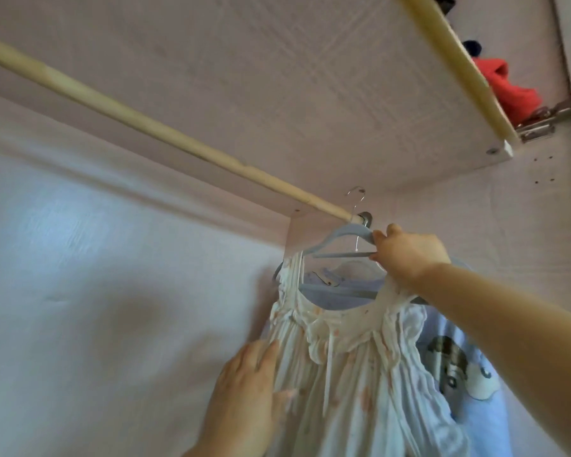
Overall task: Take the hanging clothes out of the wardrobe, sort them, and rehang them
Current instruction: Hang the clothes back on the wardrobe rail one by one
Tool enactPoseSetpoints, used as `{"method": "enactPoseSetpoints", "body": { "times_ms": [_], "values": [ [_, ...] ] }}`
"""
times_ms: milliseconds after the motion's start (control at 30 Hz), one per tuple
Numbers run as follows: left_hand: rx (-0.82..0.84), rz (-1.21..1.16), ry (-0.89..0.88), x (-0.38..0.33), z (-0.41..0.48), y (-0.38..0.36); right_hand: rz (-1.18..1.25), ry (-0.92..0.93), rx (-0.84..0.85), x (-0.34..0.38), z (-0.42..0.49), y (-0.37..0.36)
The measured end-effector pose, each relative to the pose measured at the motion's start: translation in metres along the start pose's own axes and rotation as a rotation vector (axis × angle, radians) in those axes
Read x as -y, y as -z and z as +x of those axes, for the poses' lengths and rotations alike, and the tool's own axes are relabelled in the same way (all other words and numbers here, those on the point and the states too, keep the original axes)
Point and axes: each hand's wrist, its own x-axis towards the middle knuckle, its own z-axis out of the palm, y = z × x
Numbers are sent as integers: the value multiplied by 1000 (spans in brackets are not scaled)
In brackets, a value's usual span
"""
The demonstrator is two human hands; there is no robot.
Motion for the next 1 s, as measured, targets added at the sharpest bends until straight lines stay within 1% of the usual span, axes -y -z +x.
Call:
{"method": "enactPoseSetpoints", "body": {
  "times_ms": [33, 67, 167, 200, 233, 267, 300, 367, 467, 533, 600, 700, 900, 1000],
  "values": [
    [-36, 9, -17, 5, 1, -6, -1, 5, 9, 5, 4, -6],
    [-37, 1, -9, 11, 0, -12, 5, 9, 16, 11, 6, -13],
    [46, 3, 29, 20, -4, -23, 29, 13, 53, 25, 5, -35],
    [110, -16, 49, 18, -7, -23, 41, 8, 64, 28, 2, -42],
    [123, -20, 44, 17, -8, -26, 55, -3, 71, 29, -2, -47],
    [86, -30, 18, 18, -10, -34, 65, -16, 72, 30, -5, -51],
    [66, -68, 29, 18, -12, -37, 68, -27, 65, 29, -9, -53],
    [63, -49, 14, 16, -14, -43, 52, -26, 46, 27, -15, -53],
    [91, -90, -14, 5, -18, -47, 37, -16, 17, 26, -31, -47],
    [57, -85, -51, -6, -21, -50, 39, -1, -9, 27, -51, -43],
    [55, -111, -79, -19, -25, -53, 62, 16, -29, 26, -76, -40],
    [110, -179, -127, -45, -34, -56, 100, 24, -16, 18, -122, -41],
    [203, -240, -242, -112, -71, -66, 182, -15, 120, 10, -258, -58],
    [295, -203, -359, -149, -105, -63, 205, -84, 204, 2, -346, -59]
  ]
}}
